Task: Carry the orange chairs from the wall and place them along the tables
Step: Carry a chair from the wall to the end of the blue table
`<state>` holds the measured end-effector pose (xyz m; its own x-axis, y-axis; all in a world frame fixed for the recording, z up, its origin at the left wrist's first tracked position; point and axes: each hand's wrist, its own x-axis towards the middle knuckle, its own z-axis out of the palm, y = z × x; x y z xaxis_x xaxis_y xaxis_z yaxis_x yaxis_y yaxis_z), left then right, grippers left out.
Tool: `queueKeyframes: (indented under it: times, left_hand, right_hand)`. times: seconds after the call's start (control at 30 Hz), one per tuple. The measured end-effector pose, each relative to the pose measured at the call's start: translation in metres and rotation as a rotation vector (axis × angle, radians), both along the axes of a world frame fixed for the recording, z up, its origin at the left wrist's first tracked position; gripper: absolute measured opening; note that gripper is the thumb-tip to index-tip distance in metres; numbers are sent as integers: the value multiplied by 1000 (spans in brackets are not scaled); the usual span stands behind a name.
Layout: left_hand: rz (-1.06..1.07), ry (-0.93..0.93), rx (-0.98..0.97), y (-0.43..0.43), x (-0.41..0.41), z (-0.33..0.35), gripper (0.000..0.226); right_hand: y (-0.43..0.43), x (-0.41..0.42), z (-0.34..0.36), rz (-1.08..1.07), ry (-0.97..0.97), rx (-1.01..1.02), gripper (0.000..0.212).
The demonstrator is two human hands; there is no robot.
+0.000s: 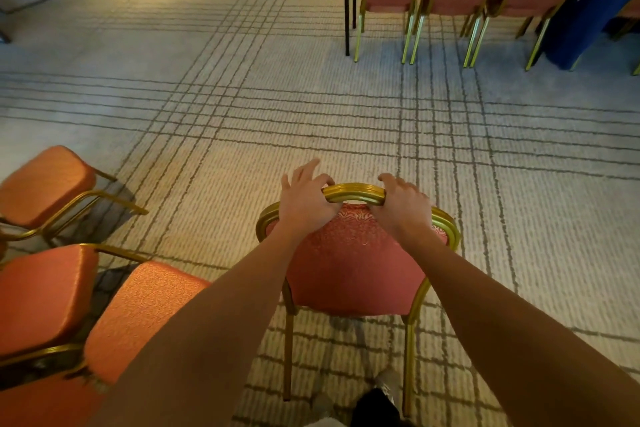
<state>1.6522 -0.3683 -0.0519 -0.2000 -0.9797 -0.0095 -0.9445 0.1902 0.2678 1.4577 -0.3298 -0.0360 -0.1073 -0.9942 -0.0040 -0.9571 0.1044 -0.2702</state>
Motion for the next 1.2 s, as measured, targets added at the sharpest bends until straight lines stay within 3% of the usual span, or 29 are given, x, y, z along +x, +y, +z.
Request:
queueKeyframes:
  times: [0.17, 0.6, 0.93, 1.2]
  left_hand:
    - [81, 41, 73, -15, -12, 11, 31]
    - [102, -77, 38, -111, -35, 9, 46]
    - [-6, -61, 127, -203, -56, 10, 53]
    - [-214, -109, 70, -249, -133, 45, 45]
  right_hand:
    - [-22, -10, 0, 20, 81, 15, 33]
    - [-117, -28, -1, 14, 145, 24, 40]
    - [-199, -51, 1, -32, 196, 133, 45]
    - [-206, -111, 24, -229, 168, 97, 48]
